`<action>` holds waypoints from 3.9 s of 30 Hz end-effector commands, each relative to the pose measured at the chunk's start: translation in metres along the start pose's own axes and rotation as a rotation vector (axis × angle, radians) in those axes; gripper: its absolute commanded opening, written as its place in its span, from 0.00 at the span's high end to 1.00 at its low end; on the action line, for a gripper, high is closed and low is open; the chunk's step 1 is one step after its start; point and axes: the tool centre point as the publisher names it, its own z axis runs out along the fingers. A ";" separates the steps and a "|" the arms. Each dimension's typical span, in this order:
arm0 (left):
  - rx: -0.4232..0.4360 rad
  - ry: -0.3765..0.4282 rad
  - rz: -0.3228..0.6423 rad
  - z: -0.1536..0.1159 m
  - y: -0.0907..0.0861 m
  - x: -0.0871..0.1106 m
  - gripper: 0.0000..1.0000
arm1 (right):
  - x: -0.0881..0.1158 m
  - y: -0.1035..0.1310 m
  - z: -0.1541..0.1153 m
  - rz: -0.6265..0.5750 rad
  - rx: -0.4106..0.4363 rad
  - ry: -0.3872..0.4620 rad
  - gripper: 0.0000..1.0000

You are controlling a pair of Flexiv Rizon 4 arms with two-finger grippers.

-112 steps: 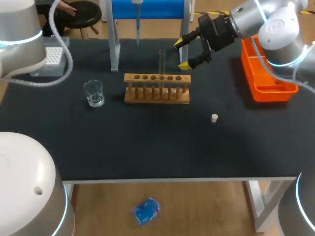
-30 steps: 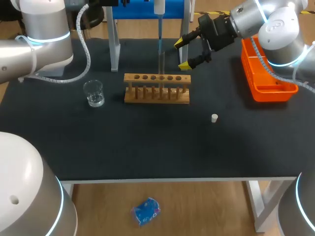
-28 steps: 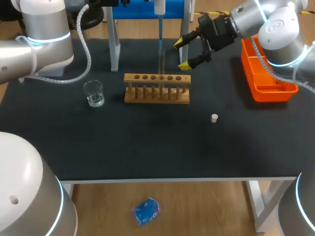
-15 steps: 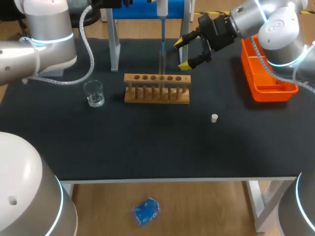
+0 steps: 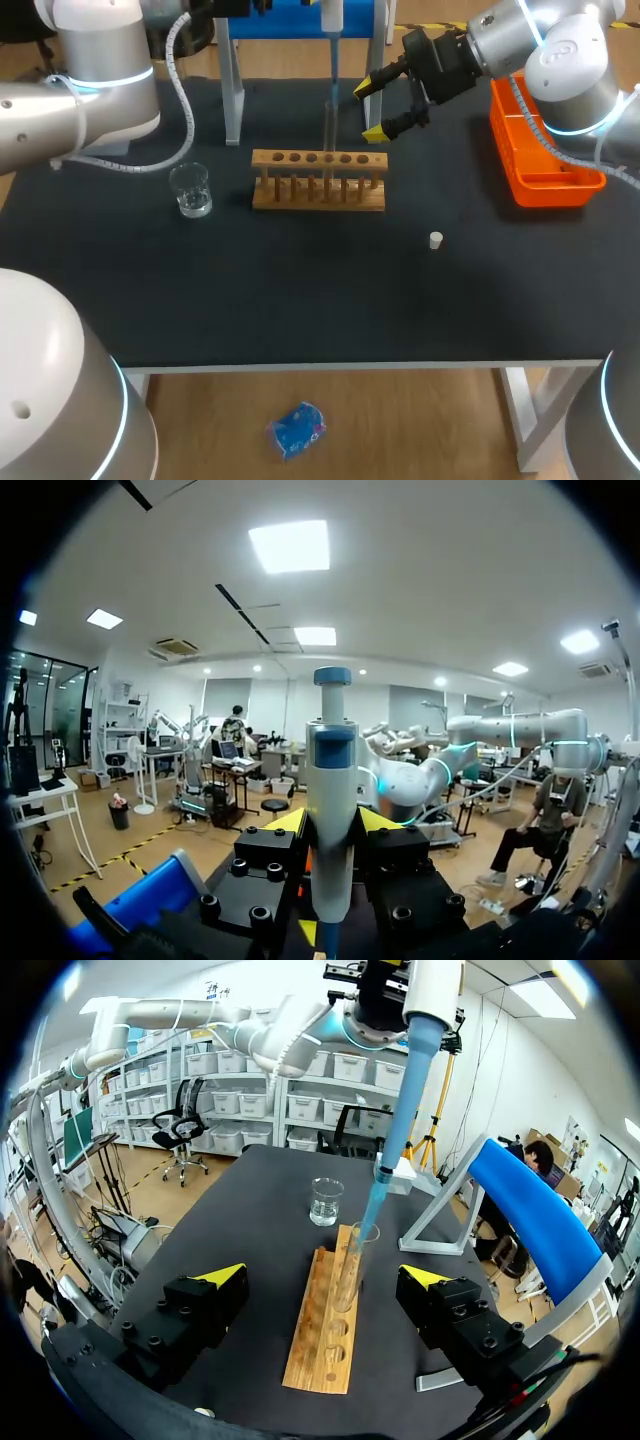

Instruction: Invert the test tube, pick up the pipette, mount the tip to pipette, aspirate from beaker and dispense into the tube, eject the tip, return the pipette, and cap with the stopper.

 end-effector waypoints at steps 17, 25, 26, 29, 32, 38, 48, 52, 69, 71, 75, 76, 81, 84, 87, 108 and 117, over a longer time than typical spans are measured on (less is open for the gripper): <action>-0.028 -0.037 0.030 -0.012 0.001 -0.007 1.00 | 0.000 0.000 0.000 -0.001 0.000 0.000 0.00; -0.026 -0.038 0.018 -0.011 0.004 -0.003 1.00 | 0.000 0.000 0.000 -0.001 0.000 0.000 0.00; -0.024 -0.035 0.017 -0.010 0.004 -0.001 1.00 | 0.000 0.000 0.000 -0.001 0.000 0.000 0.00; -0.018 -0.029 0.023 -0.006 0.005 0.002 1.00 | 0.000 0.000 0.000 -0.001 0.000 0.000 0.00; -0.013 -0.033 0.032 -0.005 0.007 0.004 1.00 | 0.000 0.000 0.000 -0.001 0.000 0.000 0.00; -0.027 -0.047 0.040 -0.006 0.012 0.005 1.00 | 0.000 0.000 0.000 -0.001 0.000 0.000 0.00; -0.022 -0.053 0.039 -0.006 0.022 0.005 1.00 | 0.000 0.000 0.000 -0.001 0.000 0.000 0.00; -0.015 -0.061 0.036 -0.008 0.027 0.004 1.00 | 0.000 0.000 0.000 -0.001 0.000 0.000 0.00; -0.019 -0.058 0.008 -0.009 0.041 -0.003 1.00 | 0.000 0.000 0.000 -0.001 0.000 0.000 0.00; -0.018 -0.057 0.004 -0.009 0.042 -0.004 1.00 | 0.000 0.000 0.000 -0.001 0.000 0.000 0.00; -0.017 -0.056 0.001 -0.008 0.044 -0.004 1.00 | 0.000 0.000 0.000 -0.001 0.000 0.000 0.00; -0.014 -0.056 0.001 -0.008 0.044 -0.005 1.00 | 0.000 0.000 0.000 -0.001 0.000 0.000 0.00; -0.012 -0.059 -0.007 -0.008 0.048 -0.005 1.00 | 0.000 0.000 0.000 -0.001 0.000 0.000 0.00; -0.010 -0.061 -0.009 -0.009 0.049 -0.005 1.00 | 0.000 0.000 0.000 -0.001 0.000 0.000 0.00; -0.010 -0.061 -0.010 -0.009 0.050 -0.005 1.00 | 0.000 0.000 0.000 -0.001 0.000 0.000 0.00; -0.012 -0.062 -0.012 -0.007 0.053 -0.006 1.00 | 0.000 0.000 0.000 -0.001 0.000 0.000 0.00; -0.012 -0.062 -0.012 -0.007 0.053 -0.006 1.00 | 0.000 0.000 0.000 -0.001 0.000 0.000 0.00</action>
